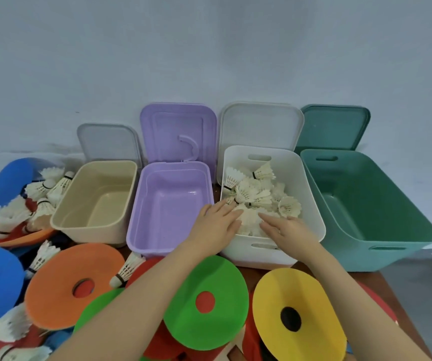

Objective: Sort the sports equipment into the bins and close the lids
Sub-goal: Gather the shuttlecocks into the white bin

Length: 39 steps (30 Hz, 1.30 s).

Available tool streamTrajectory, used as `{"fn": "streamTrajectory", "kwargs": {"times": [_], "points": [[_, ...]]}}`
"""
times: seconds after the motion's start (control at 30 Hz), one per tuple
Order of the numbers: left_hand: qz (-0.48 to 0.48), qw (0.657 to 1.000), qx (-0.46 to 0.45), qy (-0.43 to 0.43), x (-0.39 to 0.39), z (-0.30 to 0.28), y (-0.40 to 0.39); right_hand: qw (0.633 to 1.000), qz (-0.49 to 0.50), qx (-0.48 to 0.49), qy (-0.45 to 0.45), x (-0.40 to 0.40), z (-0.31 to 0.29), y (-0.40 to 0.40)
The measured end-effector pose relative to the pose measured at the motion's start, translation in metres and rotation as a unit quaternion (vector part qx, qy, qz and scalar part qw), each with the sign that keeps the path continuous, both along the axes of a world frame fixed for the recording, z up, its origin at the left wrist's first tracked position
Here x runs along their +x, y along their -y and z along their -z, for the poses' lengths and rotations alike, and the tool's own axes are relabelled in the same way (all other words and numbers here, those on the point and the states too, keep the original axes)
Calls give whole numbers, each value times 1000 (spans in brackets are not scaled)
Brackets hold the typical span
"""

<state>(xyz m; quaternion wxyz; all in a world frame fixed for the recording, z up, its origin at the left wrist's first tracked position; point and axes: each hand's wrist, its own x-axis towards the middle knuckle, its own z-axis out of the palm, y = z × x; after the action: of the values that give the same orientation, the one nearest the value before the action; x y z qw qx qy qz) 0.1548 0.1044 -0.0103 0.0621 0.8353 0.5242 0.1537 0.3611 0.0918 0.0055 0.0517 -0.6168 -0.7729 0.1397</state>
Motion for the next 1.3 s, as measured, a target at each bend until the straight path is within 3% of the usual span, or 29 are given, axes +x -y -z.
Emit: {"fn": "streamTrajectory", "kwargs": {"times": [0.07,0.17,0.33,0.57,0.83,1.03,1.3], "points": [[-11,999,-24,-45,1,2,1,997,-25,-52,42,-4,-1,0],[-25,998,-24,-48,4,0,3,997,-19,-69,36,-3,2,-3],[-40,999,-4,-30,-5,-4,6,996,-7,86,34,-10,3,1],[-56,997,41,-21,-60,-13,23,973,-8,222,-59,-65,-1,18],[-105,994,13,18,-175,-17,73,961,-84,180,-191,-173,4,51],[-166,986,-18,21,-280,12,120,954,-120,115,-251,-261,16,85],[-200,977,-78,15,-387,60,176,947,-178,71,-258,-360,48,130]]}}
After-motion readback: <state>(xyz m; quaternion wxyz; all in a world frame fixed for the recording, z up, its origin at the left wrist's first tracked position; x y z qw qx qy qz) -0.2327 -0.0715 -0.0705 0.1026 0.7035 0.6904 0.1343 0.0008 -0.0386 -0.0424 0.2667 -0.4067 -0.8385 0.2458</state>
